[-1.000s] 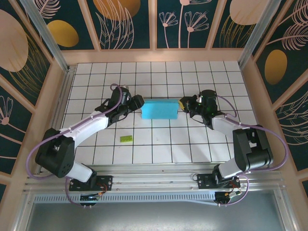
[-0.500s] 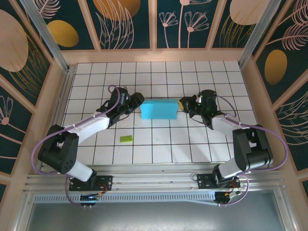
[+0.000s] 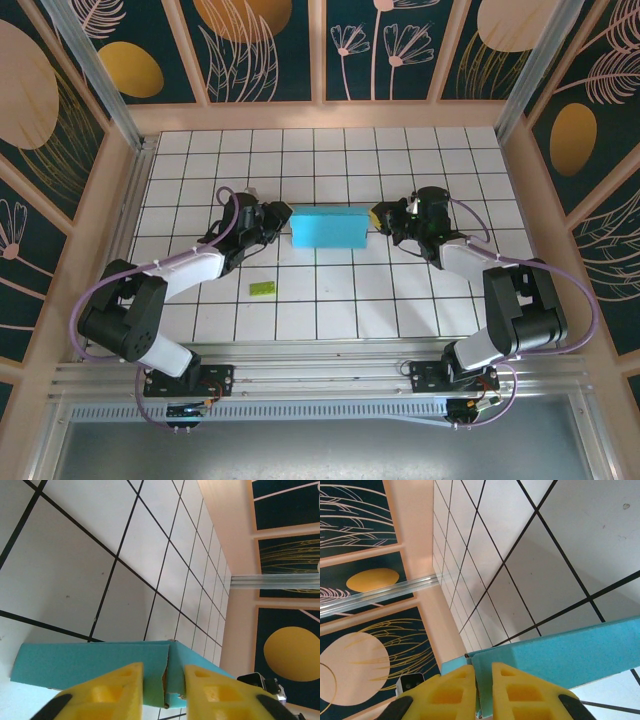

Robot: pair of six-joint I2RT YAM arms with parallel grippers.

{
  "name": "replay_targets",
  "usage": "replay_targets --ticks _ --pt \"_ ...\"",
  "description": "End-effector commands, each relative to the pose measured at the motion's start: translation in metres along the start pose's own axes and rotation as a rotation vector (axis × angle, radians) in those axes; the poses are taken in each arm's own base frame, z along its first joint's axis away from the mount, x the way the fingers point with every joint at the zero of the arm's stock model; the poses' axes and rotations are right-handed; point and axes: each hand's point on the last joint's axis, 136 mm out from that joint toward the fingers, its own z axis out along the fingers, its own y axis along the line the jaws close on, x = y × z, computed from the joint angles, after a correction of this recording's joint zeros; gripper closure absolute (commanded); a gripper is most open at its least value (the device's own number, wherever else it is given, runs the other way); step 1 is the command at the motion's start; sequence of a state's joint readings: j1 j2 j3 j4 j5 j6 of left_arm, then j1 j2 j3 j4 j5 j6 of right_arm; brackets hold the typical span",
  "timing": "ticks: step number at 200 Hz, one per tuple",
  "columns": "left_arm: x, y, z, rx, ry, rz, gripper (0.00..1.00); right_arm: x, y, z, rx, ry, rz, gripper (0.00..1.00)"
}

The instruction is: Fold the paper box

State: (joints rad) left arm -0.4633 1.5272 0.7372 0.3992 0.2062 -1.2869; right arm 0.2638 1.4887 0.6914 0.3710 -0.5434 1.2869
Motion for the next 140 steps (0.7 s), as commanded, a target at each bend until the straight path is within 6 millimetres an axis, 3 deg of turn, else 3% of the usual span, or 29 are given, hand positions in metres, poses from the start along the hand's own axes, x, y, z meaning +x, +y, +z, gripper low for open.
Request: replay_targets --ticks 1,30,63,84,104,124,140 --pt "0.011 0.041 -0.002 -0.103 0.034 -0.077 0.81 0.018 -0.069 0.003 0.213 0.044 0.076 0.88" --pt "0.023 0.073 -0.008 -0.169 0.060 -0.095 1.00 0.028 -0.084 -0.003 0.272 0.042 0.032 0.89" --pt "0.045 0.075 -0.021 -0.191 0.129 -0.003 1.00 0.039 -0.083 -0.019 0.352 0.029 -0.142 0.90" --pt "0.075 0.072 -0.036 -0.219 0.201 0.050 0.92 0.059 -0.096 -0.042 0.479 0.021 -0.279 0.89" --pt "0.095 0.077 -0.057 -0.250 0.230 0.051 0.82 0.083 -0.112 -0.070 0.546 0.050 -0.298 0.84" --pt "0.101 0.072 -0.078 -0.254 0.207 0.056 0.71 0.085 -0.104 -0.097 0.553 0.013 -0.318 0.81" --pt "0.098 0.060 -0.091 -0.230 0.168 0.066 0.63 0.077 -0.082 -0.110 0.505 -0.057 -0.358 0.78"
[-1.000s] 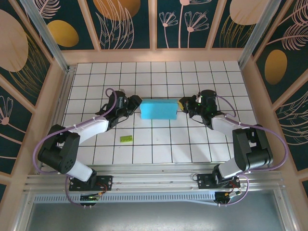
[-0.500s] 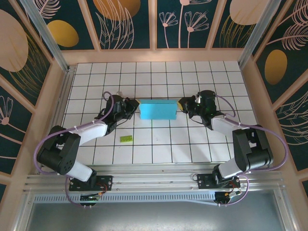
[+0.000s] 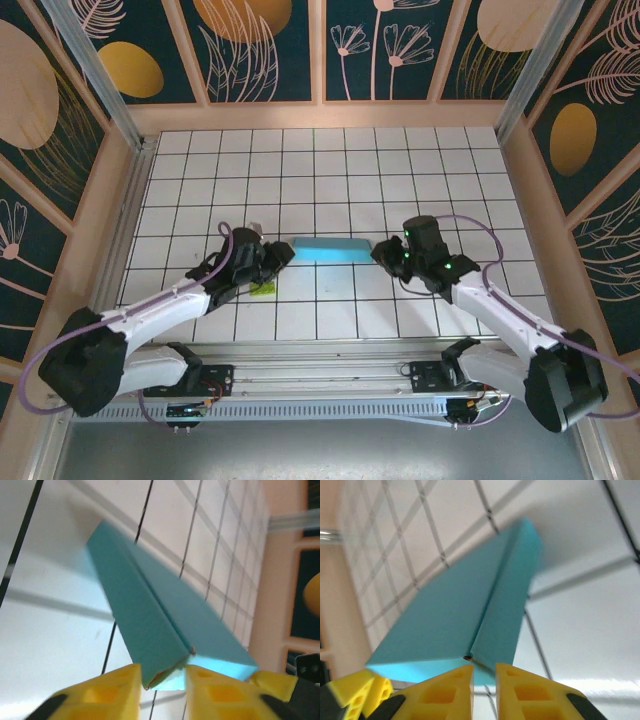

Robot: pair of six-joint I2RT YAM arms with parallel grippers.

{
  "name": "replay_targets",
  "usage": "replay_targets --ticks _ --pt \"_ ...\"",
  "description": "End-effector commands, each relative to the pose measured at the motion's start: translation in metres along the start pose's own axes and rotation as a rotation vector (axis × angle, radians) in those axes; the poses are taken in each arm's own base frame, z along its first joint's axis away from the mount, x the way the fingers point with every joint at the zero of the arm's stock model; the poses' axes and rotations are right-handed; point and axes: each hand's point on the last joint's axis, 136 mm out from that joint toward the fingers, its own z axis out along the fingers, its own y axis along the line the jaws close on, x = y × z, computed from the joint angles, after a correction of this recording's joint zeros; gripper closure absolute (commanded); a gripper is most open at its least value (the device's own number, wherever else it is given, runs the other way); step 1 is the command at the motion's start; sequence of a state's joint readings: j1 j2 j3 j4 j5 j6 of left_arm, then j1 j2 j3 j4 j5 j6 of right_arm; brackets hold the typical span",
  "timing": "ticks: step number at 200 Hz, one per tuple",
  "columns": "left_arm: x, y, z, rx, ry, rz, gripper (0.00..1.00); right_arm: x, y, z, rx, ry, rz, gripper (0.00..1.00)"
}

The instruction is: Fold the paper box

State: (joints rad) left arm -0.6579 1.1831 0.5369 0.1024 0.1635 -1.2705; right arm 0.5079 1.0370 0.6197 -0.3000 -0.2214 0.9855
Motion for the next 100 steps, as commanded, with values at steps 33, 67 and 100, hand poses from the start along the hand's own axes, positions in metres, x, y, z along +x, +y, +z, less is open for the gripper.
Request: replay_targets --ticks 33,67,100 --pt "-0.009 0.012 -0.021 -0.105 -0.105 0.070 0.51 -0.005 -0.021 -0.010 0.077 -0.021 -0.077 0.59" --pt "0.002 0.017 0.022 -0.119 -0.009 0.118 0.43 0.005 -0.018 0.030 0.034 0.092 -0.130 0.53" --pt "0.019 0.018 0.060 -0.109 0.122 0.153 0.41 0.010 -0.025 0.057 0.035 0.137 -0.142 0.55"
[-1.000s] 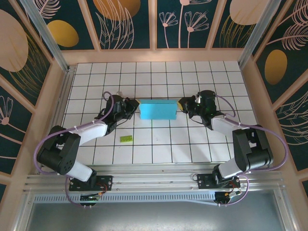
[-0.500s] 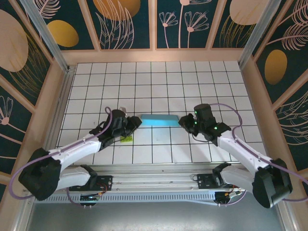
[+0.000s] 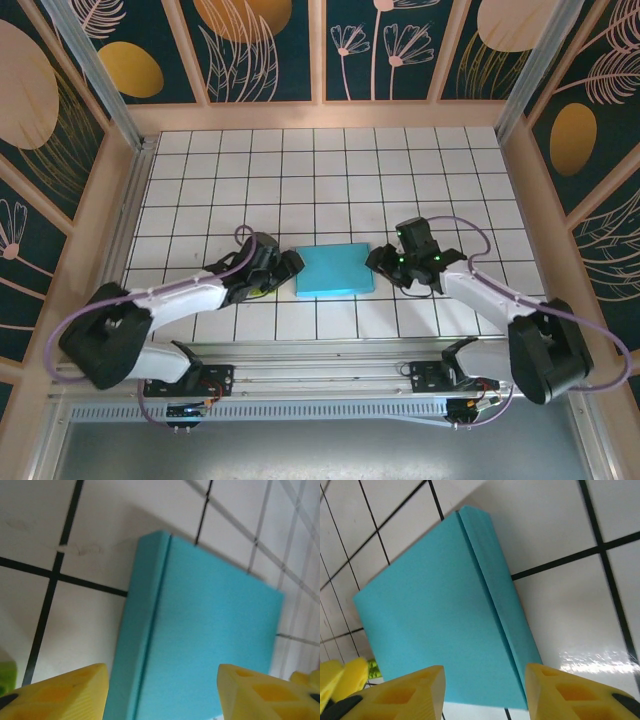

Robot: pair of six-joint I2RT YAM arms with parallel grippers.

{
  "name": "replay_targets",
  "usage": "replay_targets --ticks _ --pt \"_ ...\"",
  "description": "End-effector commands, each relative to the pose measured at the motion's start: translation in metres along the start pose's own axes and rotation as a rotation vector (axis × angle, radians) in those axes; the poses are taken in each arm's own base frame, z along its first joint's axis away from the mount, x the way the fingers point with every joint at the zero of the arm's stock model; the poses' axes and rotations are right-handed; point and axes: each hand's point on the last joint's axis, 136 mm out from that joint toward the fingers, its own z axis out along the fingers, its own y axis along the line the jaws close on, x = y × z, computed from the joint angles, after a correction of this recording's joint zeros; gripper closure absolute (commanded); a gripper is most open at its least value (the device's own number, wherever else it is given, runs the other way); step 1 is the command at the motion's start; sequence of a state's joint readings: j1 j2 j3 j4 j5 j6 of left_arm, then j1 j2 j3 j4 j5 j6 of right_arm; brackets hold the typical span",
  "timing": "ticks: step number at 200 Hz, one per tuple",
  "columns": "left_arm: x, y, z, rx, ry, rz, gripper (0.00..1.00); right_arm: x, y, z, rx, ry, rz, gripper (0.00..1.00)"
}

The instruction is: Fold the paper box

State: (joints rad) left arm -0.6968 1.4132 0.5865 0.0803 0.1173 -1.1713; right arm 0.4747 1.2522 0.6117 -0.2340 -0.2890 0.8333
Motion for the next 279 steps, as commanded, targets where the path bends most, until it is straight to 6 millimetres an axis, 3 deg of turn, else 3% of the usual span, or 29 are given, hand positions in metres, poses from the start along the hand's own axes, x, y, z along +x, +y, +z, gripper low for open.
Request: replay_targets --ticks 1,29,46,57,73,83,113,116,134,148,167,181,194,220,239,255,279 --pt "0.001 -0.031 0.017 0.085 0.059 0.064 0.41 0.000 0.008 0.016 -0.060 0.016 -0.059 0.55" --pt "-0.003 -0.028 0.033 0.054 0.052 0.077 0.45 0.001 0.003 0.030 -0.044 0.043 -0.057 0.57" --pt "-0.008 -0.030 0.041 0.052 0.039 0.083 0.54 -0.002 0.003 0.035 -0.047 0.033 -0.052 0.60" --pt "-0.010 -0.035 0.047 0.070 0.037 0.083 0.60 -0.007 0.002 0.040 -0.046 0.019 -0.043 0.63" --pt "-0.022 -0.048 0.054 0.099 0.017 0.075 0.61 -0.017 0.000 0.050 -0.034 -0.001 -0.010 0.65" --pt "-0.031 -0.046 0.067 0.080 0.006 0.070 0.61 -0.029 0.003 0.058 -0.035 -0.017 -0.005 0.65" --pt "-0.090 -0.053 0.088 0.057 -0.116 0.090 0.61 -0.092 0.033 0.077 -0.091 -0.126 -0.005 0.65" --pt "-0.101 -0.061 0.089 0.070 -0.138 0.095 0.61 -0.099 0.035 0.079 -0.091 -0.139 -0.004 0.65" --pt "-0.147 -0.068 0.105 0.049 -0.218 0.126 0.61 -0.147 0.051 0.091 -0.106 -0.196 0.006 0.65" --pt "-0.177 -0.074 0.114 0.048 -0.255 0.132 0.60 -0.170 0.058 0.104 -0.114 -0.204 0.018 0.65" --pt "-0.207 -0.085 0.113 0.063 -0.312 0.151 0.55 -0.197 0.074 0.101 -0.113 -0.247 0.005 0.63" --pt "-0.223 -0.096 0.094 0.080 -0.365 0.181 0.46 -0.212 0.083 0.080 -0.113 -0.297 -0.019 0.58" --pt "-0.235 -0.108 0.062 0.083 -0.446 0.234 0.40 -0.223 0.087 0.050 -0.124 -0.357 -0.044 0.53" --pt "-0.254 -0.119 -0.022 0.012 -0.665 0.379 0.31 -0.236 0.057 -0.015 -0.090 -0.479 -0.088 0.41" --pt "-0.260 -0.101 -0.085 -0.106 -0.835 0.446 0.16 -0.239 0.014 -0.055 0.007 -0.567 -0.109 0.25" --pt "-0.257 -0.070 -0.121 -0.213 -0.931 0.483 0.02 -0.236 -0.027 -0.077 0.104 -0.617 -0.139 0.11" --pt "-0.246 -0.020 -0.156 -0.320 -1.066 0.537 0.01 -0.229 -0.076 -0.096 0.233 -0.716 -0.210 0.05"
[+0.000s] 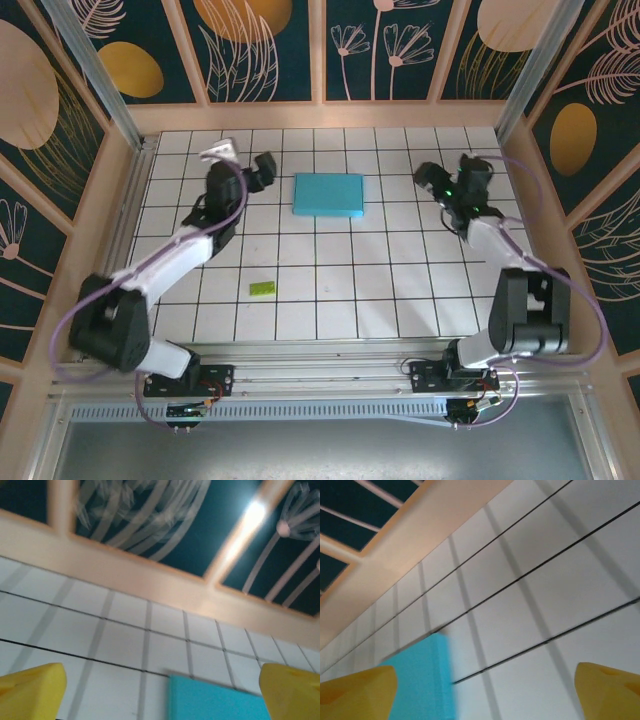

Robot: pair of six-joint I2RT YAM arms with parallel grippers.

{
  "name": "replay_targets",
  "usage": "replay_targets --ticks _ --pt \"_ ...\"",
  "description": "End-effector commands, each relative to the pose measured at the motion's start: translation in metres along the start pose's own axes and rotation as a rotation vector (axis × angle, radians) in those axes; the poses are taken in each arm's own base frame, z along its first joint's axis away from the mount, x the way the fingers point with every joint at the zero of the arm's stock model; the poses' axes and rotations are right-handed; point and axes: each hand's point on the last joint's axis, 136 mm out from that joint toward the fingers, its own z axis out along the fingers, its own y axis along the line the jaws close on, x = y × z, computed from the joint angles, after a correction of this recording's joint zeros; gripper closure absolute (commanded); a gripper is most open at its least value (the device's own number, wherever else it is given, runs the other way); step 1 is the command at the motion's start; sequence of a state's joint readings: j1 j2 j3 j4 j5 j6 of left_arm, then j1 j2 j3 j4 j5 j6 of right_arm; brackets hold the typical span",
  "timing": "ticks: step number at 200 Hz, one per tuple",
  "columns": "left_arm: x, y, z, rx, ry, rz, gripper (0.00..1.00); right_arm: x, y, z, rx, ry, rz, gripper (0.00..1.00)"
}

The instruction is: Fold the paper box

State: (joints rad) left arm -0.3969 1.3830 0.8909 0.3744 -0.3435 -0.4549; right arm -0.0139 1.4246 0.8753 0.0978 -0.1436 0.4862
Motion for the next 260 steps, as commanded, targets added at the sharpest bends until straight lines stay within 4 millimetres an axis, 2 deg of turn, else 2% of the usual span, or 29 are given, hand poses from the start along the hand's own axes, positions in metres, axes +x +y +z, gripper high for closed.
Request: replay_targets --ticks 1,16,27,47,56,67,78,90,99,104,110,121,129,136,141,152,156,166,191,260 --pt "0.016 0.071 -0.023 -0.214 -0.084 0.217 0.01 0.020 -0.054 -0.009 0.149 -0.030 -0.175 0.05" --pt "0.023 0.098 -0.038 -0.260 -0.115 0.294 0.01 0.016 -0.080 -0.014 0.233 -0.122 -0.209 0.04" --pt "0.027 0.127 -0.043 -0.328 -0.123 0.283 0.01 0.016 -0.088 -0.013 0.247 -0.173 -0.291 0.04" --pt "0.043 0.168 -0.043 -0.351 -0.091 0.219 0.01 0.022 -0.092 -0.008 0.223 -0.247 -0.407 0.03" --pt "0.049 0.178 -0.043 -0.319 -0.093 0.191 0.01 0.026 -0.091 -0.006 0.196 -0.277 -0.442 0.02" --pt "0.056 0.186 -0.041 -0.298 -0.083 0.213 0.01 0.024 -0.079 -0.007 0.132 -0.307 -0.494 0.01" --pt "0.057 0.183 -0.042 -0.250 -0.119 0.251 0.01 0.027 -0.076 -0.007 0.100 -0.297 -0.509 0.01" --pt "0.057 0.180 -0.046 -0.205 -0.165 0.266 0.01 0.029 -0.071 -0.018 0.040 -0.323 -0.516 0.02" --pt "0.069 0.182 -0.044 -0.171 -0.147 0.265 0.01 0.031 -0.067 -0.025 0.002 -0.342 -0.520 0.02" --pt "0.075 0.183 -0.043 -0.159 -0.145 0.267 0.01 0.034 -0.062 -0.028 -0.028 -0.339 -0.536 0.01" --pt "0.068 0.179 -0.043 -0.138 -0.184 0.270 0.01 0.037 -0.055 -0.029 -0.069 -0.335 -0.550 0.01" --pt "0.077 0.180 -0.038 -0.139 -0.110 0.281 0.01 0.038 -0.039 -0.035 -0.170 -0.375 -0.510 0.01" --pt "0.074 0.177 -0.039 -0.121 -0.143 0.279 0.01 0.054 -0.033 -0.038 -0.230 -0.385 -0.558 0.01" --pt "0.075 0.177 -0.038 -0.125 -0.131 0.281 0.01 0.060 -0.037 -0.033 -0.196 -0.418 -0.572 0.01" --pt "0.076 0.178 -0.037 -0.130 -0.118 0.285 0.01 0.052 -0.038 -0.038 -0.180 -0.473 -0.547 0.01" --pt "0.075 0.178 -0.037 -0.132 -0.124 0.285 0.01 0.042 -0.065 -0.034 -0.038 -0.458 -0.453 0.01" --pt "0.076 0.179 -0.037 -0.138 -0.119 0.286 0.01 0.040 -0.066 -0.034 -0.025 -0.473 -0.444 0.01" --pt "0.075 0.179 -0.037 -0.136 -0.127 0.286 0.01 0.042 -0.061 -0.037 -0.022 -0.493 -0.473 0.01" --pt "0.076 0.178 -0.038 -0.131 -0.124 0.288 0.01 0.049 -0.049 -0.029 -0.076 -0.448 -0.524 0.01" --pt "0.075 0.178 -0.037 -0.130 -0.124 0.288 0.01 0.046 -0.054 -0.026 -0.058 -0.439 -0.500 0.01"
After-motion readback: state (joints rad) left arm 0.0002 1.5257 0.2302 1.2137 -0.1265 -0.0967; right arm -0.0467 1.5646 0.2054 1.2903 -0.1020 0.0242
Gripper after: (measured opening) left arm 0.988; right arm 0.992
